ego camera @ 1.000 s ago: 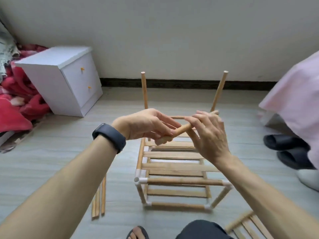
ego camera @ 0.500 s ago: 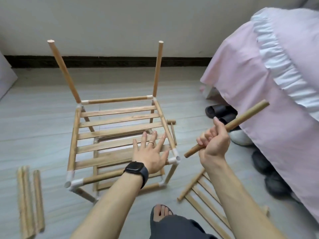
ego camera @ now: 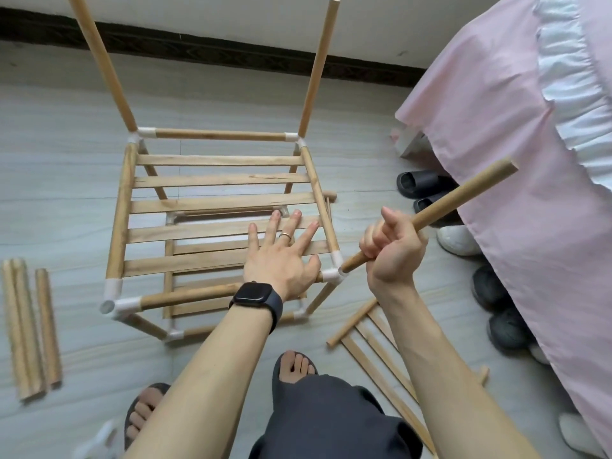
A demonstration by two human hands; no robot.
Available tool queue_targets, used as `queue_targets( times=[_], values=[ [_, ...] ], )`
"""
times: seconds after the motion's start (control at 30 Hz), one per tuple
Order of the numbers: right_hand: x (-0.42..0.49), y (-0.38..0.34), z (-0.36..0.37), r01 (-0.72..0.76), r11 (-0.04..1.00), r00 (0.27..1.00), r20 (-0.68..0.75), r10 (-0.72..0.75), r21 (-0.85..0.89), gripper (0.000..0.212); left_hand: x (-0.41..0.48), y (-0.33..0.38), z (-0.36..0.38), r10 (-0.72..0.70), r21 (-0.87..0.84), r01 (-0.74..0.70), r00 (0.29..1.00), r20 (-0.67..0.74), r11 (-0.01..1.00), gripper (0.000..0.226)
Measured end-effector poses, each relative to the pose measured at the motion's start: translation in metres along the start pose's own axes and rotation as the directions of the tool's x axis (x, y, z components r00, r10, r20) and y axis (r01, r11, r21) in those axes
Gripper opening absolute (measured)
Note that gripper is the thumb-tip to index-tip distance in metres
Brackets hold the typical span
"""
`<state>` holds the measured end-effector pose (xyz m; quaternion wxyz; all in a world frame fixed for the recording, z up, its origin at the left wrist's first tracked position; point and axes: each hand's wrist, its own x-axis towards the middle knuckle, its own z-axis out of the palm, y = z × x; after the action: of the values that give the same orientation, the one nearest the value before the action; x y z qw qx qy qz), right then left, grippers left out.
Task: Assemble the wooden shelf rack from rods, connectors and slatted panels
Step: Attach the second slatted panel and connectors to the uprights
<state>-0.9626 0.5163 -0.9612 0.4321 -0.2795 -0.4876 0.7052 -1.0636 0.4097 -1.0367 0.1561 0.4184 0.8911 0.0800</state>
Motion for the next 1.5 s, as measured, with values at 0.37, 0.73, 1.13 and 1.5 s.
queue_targets(
  times=[0.37, 0.73, 1.13, 1.5],
  values=[
    [-0.009, 0.012, -0.002, 0.096, 0.993, 0.959, 0.273, -0.074, -0.069, 0.036, 0.003, -0.001, 0.007, -0.008, 0.004, 0.008, 1.000, -0.017, 1.000, 0.065],
    [-0.005, 0.015, -0.007, 0.034, 0.992, 0.920, 0.391, 0.016, -0.121, 0.038, -0.001, -0.001, 0.006, -0.010, 0.009, 0.010, 1.000, 0.001, 1.000, 0.071],
    [-0.028, -0.020, 0.010, 0.212, 0.909, 0.976, 0.121, -0.180, -0.358, 0.027, 0.005, 0.003, -0.004, -0.020, 0.016, 0.019, 0.999, 0.040, 1.000, 0.072],
    [-0.008, -0.012, 0.010, 0.156, 0.972, 0.941, 0.326, -0.092, -0.177, 0.038, 0.004, -0.003, 0.001, 0.007, 0.046, -0.008, 1.000, 0.022, 0.999, 0.073]
  ],
)
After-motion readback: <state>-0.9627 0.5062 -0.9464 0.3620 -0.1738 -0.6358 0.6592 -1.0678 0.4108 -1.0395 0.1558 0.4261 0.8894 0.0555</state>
